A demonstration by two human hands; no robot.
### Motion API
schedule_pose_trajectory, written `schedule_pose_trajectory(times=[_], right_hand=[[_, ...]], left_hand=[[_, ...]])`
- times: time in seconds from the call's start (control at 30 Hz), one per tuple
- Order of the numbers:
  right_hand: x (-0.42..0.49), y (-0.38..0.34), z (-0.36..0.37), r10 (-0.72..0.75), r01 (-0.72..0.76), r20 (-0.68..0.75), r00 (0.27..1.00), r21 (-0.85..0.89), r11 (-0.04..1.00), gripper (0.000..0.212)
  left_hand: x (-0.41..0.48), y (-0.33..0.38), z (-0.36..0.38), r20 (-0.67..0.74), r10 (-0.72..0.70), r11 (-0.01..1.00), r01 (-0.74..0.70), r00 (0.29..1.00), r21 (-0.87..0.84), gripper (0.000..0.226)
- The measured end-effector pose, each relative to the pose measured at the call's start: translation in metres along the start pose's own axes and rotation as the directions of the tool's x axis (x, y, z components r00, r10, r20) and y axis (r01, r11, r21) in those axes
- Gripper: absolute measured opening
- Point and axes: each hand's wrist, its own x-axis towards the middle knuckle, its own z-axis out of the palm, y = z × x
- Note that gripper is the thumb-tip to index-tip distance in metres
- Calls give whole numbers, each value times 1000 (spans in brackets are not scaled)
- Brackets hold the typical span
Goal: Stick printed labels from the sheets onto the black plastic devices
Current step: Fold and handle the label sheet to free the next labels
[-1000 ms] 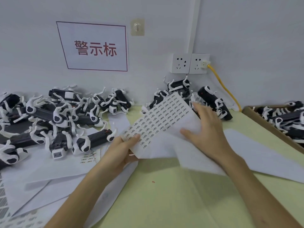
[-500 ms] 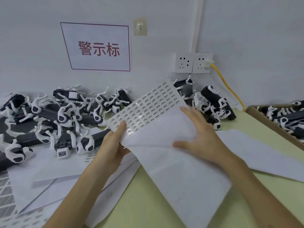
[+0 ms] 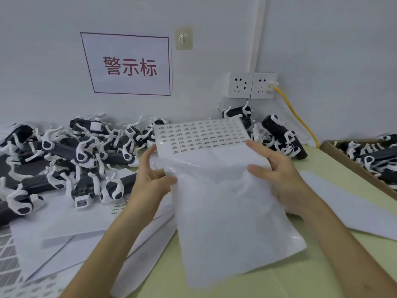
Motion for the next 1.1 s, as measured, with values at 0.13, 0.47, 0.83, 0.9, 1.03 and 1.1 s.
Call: schedule_pose_trajectory(times=[0.13,0.47,0.83,0.9,1.03,1.1], right_hand=[[1,1,-5,67,-74,101,993,71,995,69],[-2,0,2,81,-51,19,997,-630,775,66],[-2,-4,9,-648,405,-2,761,-779,478,18],[-5,-10,12,-786,483,1,618,-789,379,26],[-9,-26,10,-860,532,50,507,-804,267,34],[-12,-31,2,-829,511,93,552,-823,249,37]], left_hand=[[-2,0,4,-43,31,998,-29,999,56,102],[-7,4,4,109,324,807,-335,940,486,89],[-11,13,14,31,549,636,-441,835,633,76],[-14,20,15,26,714,505,-542,699,672,63],[-23,30,13,133,921,143,-638,365,757,43],[-25,35,12,208,930,9,-584,304,812,34]])
